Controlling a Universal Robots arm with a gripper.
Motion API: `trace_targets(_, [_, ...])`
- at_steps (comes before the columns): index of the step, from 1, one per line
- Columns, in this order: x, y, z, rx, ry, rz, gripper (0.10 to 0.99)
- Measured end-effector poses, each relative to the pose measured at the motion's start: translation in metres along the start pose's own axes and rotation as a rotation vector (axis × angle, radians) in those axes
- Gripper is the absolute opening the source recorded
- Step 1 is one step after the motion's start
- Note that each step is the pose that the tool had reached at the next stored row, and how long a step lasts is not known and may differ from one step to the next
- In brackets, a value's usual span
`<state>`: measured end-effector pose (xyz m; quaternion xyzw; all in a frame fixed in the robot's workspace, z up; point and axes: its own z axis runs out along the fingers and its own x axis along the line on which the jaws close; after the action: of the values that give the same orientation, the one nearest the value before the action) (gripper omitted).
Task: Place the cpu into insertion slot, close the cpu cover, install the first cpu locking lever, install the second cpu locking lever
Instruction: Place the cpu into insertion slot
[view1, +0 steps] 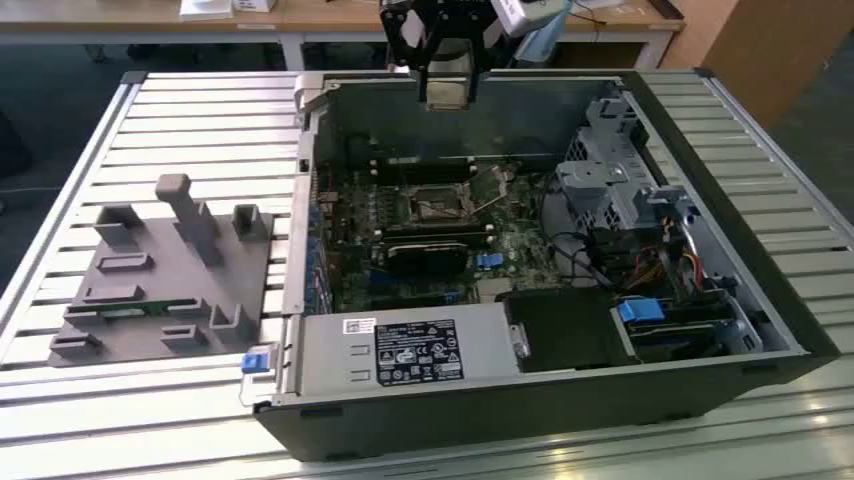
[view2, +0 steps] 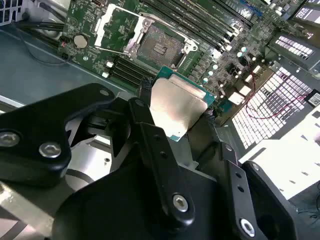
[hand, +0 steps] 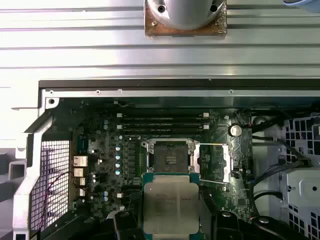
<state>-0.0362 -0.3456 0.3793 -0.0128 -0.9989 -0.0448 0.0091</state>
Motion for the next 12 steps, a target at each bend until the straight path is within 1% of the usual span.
trace_targets(7, [0.0,0.0,0.0,0.0,-0.0002,0.003,0.541])
trace_targets(12, [0.0,0.0,0.0002,0.001,-0.0033,0.038,0.541])
